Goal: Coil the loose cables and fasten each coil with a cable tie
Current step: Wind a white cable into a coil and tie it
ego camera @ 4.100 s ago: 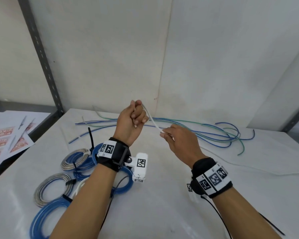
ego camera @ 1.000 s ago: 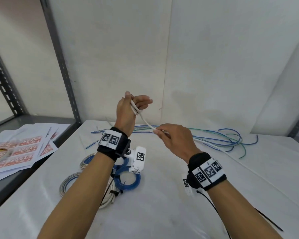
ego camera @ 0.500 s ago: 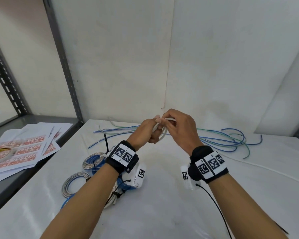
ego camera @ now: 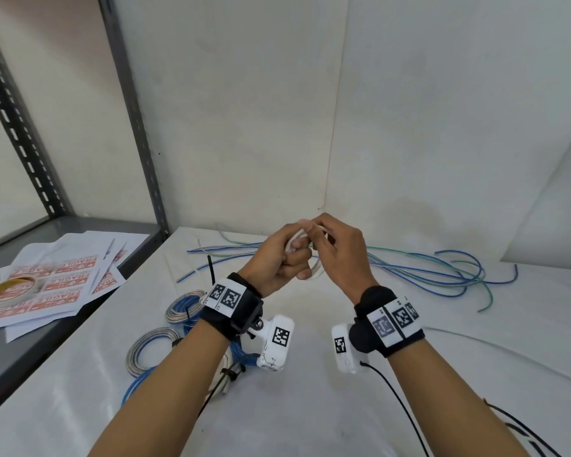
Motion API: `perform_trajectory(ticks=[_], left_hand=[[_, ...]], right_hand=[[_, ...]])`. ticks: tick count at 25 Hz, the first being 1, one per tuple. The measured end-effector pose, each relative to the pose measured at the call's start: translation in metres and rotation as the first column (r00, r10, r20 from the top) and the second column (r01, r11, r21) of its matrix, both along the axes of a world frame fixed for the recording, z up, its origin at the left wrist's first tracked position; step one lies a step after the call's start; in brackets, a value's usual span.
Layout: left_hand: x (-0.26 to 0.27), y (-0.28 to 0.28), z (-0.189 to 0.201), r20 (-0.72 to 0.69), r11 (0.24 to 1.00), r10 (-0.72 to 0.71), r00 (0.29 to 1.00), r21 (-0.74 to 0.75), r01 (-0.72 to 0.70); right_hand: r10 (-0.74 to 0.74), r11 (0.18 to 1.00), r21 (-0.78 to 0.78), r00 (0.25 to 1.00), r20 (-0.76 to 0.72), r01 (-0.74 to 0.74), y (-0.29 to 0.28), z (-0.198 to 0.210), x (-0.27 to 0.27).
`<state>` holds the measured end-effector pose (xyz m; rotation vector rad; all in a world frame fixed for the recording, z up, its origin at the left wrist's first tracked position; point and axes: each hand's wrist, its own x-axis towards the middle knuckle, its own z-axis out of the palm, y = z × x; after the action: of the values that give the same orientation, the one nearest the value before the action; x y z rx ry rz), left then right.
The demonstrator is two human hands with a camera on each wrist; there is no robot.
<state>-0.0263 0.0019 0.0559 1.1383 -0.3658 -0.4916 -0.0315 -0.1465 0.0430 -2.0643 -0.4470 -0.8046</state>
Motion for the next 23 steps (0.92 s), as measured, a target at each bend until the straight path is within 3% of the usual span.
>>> perform_trajectory(ticks=[6,11,14,16,18,21,23], left_hand=[[0.005,0.004,0.000,-0.141,0.963,-0.023,0.990,-0.268,-0.016],[0.006,0.013,0.004,-0.162,0.957,-0.121,0.979,-0.282,0.071],[0.011,0.014,0.005,-0.147,0.930,-0.106,0.983,-0.365,0.046],[0.018,0.015,0.006,-0.139,0.849,-0.077,0.987,-0.529,-0.009],[0.024,0.015,0.008,-0.108,0.791,-0.006,0.994,-0.609,-0.061],[0.033,0.007,0.007,0.012,0.855,0.248,0.969,-0.473,-0.213],[0.037,0.004,-0.002,0.241,0.908,0.398,0.885,-0.240,-0.343]], right_hand=[[0.070,0.997,0.043,0.996,-0.052,-0.068,-0.006,-0.005,0.006],[0.101,0.987,0.128,0.993,-0.056,-0.094,-0.013,0.003,0.009],[0.018,0.995,0.104,0.997,-0.075,-0.011,-0.016,-0.005,0.010],[-0.047,0.999,0.003,0.991,-0.126,0.048,-0.020,-0.015,0.012],[-0.100,0.978,-0.197,0.981,-0.164,0.067,-0.022,-0.022,0.011],[-0.190,0.848,-0.525,0.966,-0.177,0.071,-0.017,-0.012,0.001],[-0.198,0.761,-0.647,0.964,-0.179,0.036,-0.010,0.001,-0.006]])
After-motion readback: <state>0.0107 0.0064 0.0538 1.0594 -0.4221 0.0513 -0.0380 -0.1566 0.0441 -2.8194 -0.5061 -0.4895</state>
